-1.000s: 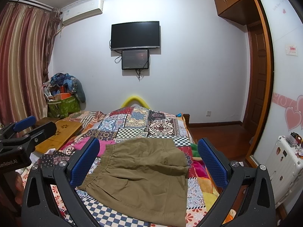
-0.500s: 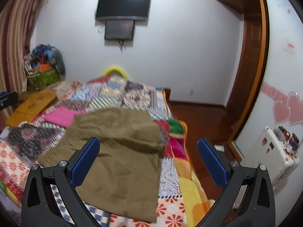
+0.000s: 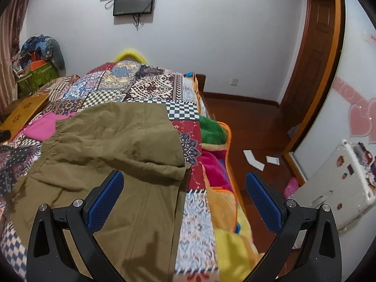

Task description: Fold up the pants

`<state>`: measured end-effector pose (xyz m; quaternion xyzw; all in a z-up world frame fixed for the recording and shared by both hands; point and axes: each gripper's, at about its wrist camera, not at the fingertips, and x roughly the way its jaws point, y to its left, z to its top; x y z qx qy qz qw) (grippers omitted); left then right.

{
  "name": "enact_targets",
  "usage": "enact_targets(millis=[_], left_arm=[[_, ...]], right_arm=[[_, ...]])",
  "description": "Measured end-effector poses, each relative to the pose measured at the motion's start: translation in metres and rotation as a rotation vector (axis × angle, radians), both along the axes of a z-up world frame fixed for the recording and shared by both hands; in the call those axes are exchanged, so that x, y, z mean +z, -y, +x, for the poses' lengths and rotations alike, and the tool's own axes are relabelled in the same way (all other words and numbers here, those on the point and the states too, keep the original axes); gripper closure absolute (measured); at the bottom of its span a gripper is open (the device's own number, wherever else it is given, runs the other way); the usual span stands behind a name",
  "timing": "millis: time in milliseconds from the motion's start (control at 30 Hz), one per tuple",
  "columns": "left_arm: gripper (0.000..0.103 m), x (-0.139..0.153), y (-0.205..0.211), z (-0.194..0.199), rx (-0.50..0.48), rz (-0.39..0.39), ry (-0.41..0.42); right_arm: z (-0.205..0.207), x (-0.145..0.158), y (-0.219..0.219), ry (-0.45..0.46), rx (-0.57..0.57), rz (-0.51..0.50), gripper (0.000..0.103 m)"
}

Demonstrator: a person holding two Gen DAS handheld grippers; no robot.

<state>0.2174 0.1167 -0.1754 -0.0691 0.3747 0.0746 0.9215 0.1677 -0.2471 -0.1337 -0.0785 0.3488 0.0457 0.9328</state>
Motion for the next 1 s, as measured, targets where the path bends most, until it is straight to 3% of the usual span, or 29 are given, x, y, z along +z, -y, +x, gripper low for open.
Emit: enact_targets(millis=[167,300,400,467,667,733,800,1000], left_arm=[[0.031,-0.030,-0.012,0.041,-0.023,-0.025,-0.078],[0.037,-0.052,-0.015,0.069,-0.056,-0.037,-0.147],[0.041,-0.066,-0.012,0.083,-0.097,-0.051,-0.190],[0.042,-0.074,-0.009,0.091,-0.128,-0.065,-0.210],[0.042,-0.098,-0.002,0.107,-0.163,-0.042,-0.273],[0.043,-0.105,-0.006,0.111,-0.161,-0.065,-0.290],[0.047,-0.109,-0.009,0.112,-0.158,-0.096,-0.297],[0.053,-0.109,-0.006,0.112,-0.146,-0.080,-0.291]], right_arm=[[0.041,-0.014,0.006,-0.041,0.004,0.034,0.004],[0.077,-0.031,0.006,-0.109,0.029,0.061,0.020],[0.096,-0.046,0.001,-0.156,0.058,0.057,0.021],[0.105,-0.055,-0.002,-0.182,0.077,0.057,0.021],[0.119,-0.079,-0.008,-0.255,0.135,0.089,0.035],[0.120,-0.082,-0.009,-0.267,0.154,0.098,0.044],[0.118,-0.082,-0.008,-0.282,0.183,0.121,0.061],[0.113,-0.079,-0.014,-0.249,0.199,0.078,0.083]])
